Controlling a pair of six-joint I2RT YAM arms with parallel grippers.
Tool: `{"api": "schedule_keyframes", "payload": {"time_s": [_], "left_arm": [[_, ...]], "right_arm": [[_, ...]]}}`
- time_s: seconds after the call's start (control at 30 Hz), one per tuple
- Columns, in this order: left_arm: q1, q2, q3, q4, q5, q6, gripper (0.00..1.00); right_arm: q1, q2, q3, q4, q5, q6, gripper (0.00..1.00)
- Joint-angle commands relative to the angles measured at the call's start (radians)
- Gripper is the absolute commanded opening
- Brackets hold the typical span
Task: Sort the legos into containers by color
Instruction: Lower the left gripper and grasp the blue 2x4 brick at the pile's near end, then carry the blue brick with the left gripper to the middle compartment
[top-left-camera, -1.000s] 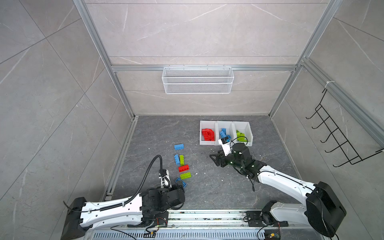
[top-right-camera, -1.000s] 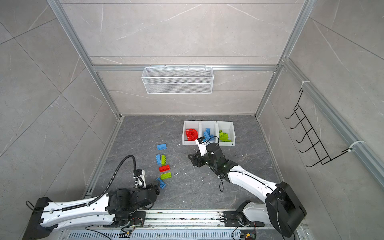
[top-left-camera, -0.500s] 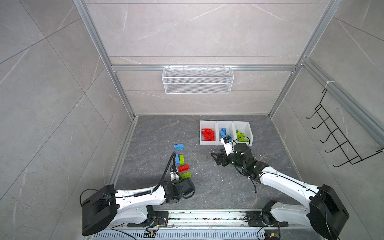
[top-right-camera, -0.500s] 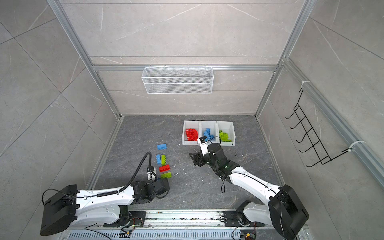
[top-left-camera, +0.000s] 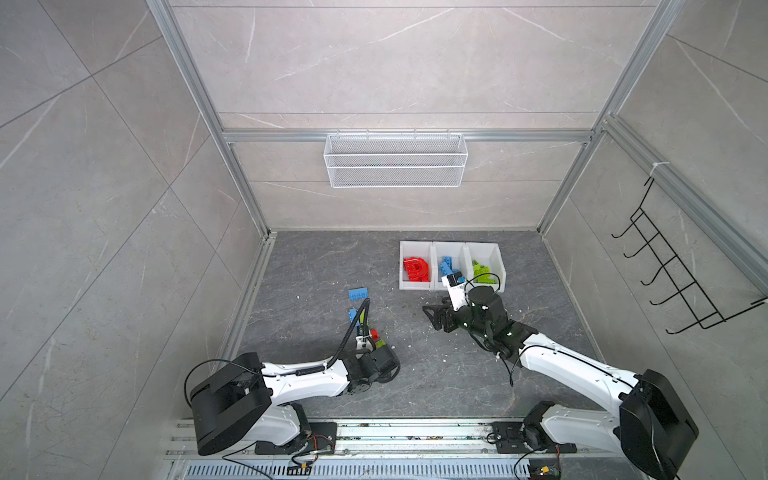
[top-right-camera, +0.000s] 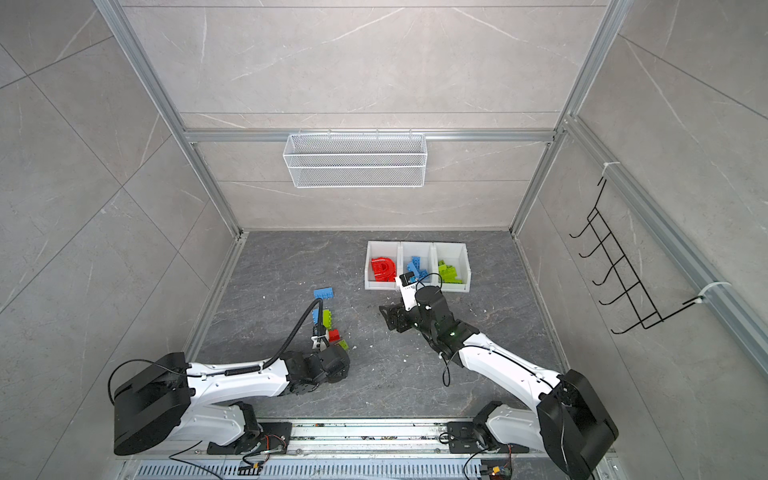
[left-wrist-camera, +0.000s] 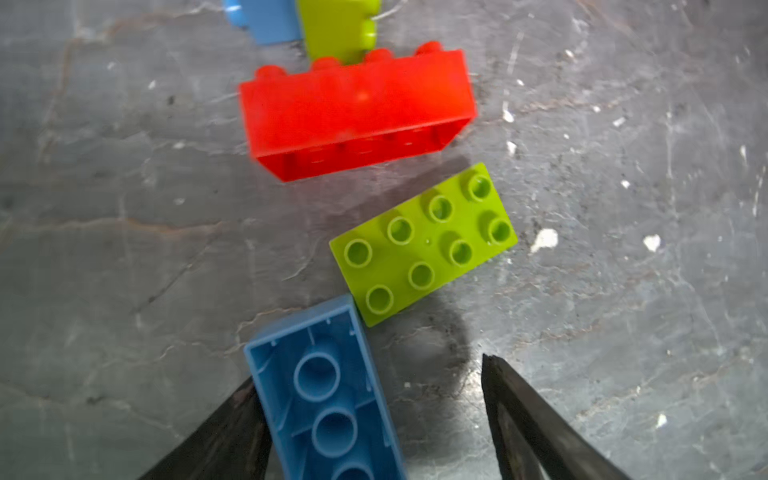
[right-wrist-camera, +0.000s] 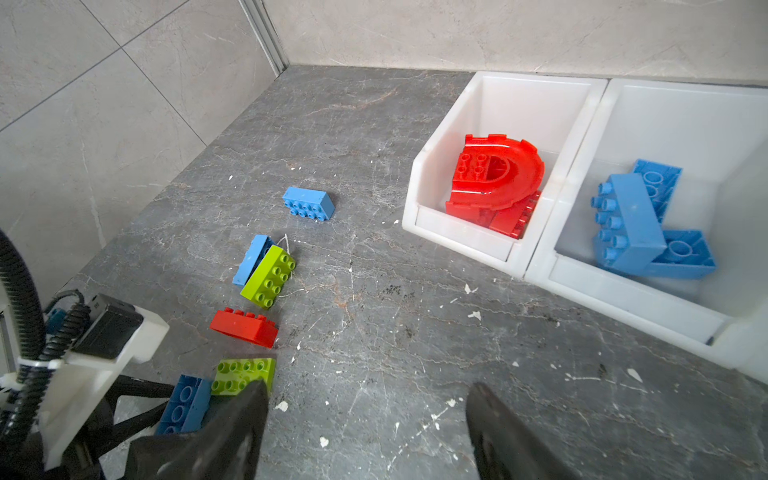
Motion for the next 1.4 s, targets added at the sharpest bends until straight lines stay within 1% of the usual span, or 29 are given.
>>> {"api": "schedule_keyframes", "payload": {"time_s": [0.0, 0.07, 0.2, 0.33, 0.5, 0.57, 0.67, 0.83, 0.9, 0.97, 1.07, 1.17, 1.27, 1.33, 1.37], "left_arm": [[0.004, 0.026, 0.070, -0.061, -0.007, 0.069, 0.76], [0.004, 0.049, 0.084, -0.101, -0.006, 0.069, 0.74], [0.003, 0.077, 0.075, -0.111, 0.006, 0.062, 0.70], [0.004, 0.092, 0.071, -0.121, 0.010, 0.050, 0.62], [0.004, 0.076, 0.054, -0.138, 0.008, 0.020, 0.47], [0.003, 0.069, 0.052, -0.153, 0.006, 0.015, 0.40], [0.004, 0.050, 0.059, -0.194, -0.005, 0.006, 0.33], [0.002, -0.023, 0.065, -0.284, -0.008, -0.021, 0.21], [0.002, -0.065, 0.070, -0.316, -0.003, -0.025, 0.13], [-0.002, -0.108, 0.091, -0.350, 0.003, -0.007, 0.11], [-0.011, -0.150, 0.183, -0.410, 0.001, 0.052, 0.11], [-0.011, -0.128, 0.337, -0.426, -0.012, 0.159, 0.11], [0.004, -0.022, 0.534, -0.396, -0.013, 0.322, 0.16], [0.051, 0.074, 0.664, -0.372, 0.042, 0.424, 0.17], [0.086, 0.124, 0.725, -0.345, 0.089, 0.469, 0.16]], "right_arm": [[0.002, -0.017, -0.012, 0.011, 0.021, -0.014, 0.77], [0.002, -0.025, -0.015, 0.013, 0.021, -0.012, 0.78], [0.001, -0.045, -0.023, 0.018, 0.027, -0.013, 0.78], [0.001, -0.064, -0.033, 0.029, 0.039, -0.011, 0.78], [0.002, -0.126, -0.067, 0.058, 0.073, -0.002, 0.78], [0.002, -0.168, -0.093, 0.078, 0.114, 0.000, 0.80], [0.001, -0.245, -0.132, 0.094, 0.195, 0.007, 0.83], [0.001, -0.365, -0.182, 0.112, 0.272, 0.018, 0.86], [0.001, -0.395, -0.196, 0.118, 0.293, 0.021, 0.87], [0.001, -0.415, -0.212, 0.135, 0.310, 0.024, 0.88], [0.002, -0.441, -0.220, 0.132, 0.346, 0.029, 0.88], [0.001, -0.475, -0.234, 0.135, 0.363, 0.029, 0.88], [0.001, -0.517, -0.251, 0.134, 0.406, 0.033, 0.88], [0.000, -0.546, -0.267, 0.138, 0.443, 0.039, 0.89], [0.001, -0.561, -0.276, 0.141, 0.463, 0.043, 0.89]]}}
